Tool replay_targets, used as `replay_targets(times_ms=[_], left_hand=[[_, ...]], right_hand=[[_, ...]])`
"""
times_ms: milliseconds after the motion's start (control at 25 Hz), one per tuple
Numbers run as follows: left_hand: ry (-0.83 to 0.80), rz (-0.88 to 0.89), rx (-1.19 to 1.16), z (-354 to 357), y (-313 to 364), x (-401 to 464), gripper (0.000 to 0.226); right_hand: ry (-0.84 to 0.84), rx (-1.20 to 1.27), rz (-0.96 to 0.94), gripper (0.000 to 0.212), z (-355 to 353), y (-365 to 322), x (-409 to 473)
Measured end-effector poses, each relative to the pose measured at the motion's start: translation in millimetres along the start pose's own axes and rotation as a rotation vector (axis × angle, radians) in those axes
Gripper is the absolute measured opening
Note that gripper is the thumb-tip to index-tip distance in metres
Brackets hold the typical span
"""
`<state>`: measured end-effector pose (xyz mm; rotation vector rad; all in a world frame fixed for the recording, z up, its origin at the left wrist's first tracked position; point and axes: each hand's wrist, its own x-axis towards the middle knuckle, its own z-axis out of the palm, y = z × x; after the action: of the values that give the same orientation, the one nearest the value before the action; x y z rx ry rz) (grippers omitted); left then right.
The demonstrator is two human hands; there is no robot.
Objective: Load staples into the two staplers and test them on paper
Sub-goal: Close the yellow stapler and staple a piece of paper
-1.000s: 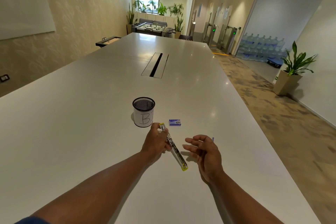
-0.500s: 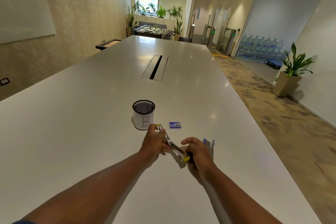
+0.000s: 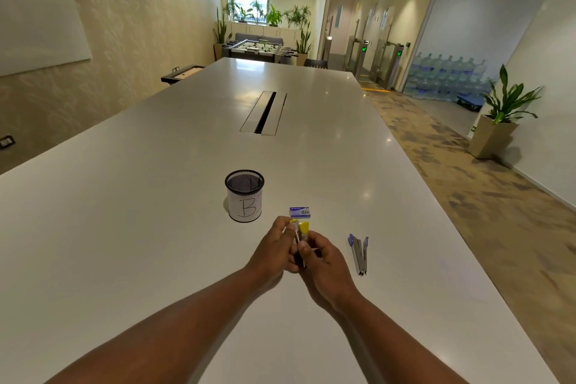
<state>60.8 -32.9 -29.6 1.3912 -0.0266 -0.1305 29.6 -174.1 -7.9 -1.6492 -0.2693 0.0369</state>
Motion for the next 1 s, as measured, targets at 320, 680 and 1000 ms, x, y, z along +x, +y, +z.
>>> replay_targets(times_ms=[320, 680, 1000], left_hand=[[0.0, 0.142, 0.135, 5.3, -1.0, -9.6, 0.054], [0.112, 0.069, 0.054, -1.6, 1.0, -1.6, 0.048], [0.13, 0.064, 0.157, 4.2, 0.8, -3.0, 0.029]], right_hand=[[-0.01, -0.01, -0.153, 0.031, 2.3, 12.7, -0.5], [-0.009, -0.459, -0.112, 0.024, -3.0, 13.5, 2.6], [-0.057, -0.792, -0.167, 0.038, -2.1, 20.6, 4.9]])
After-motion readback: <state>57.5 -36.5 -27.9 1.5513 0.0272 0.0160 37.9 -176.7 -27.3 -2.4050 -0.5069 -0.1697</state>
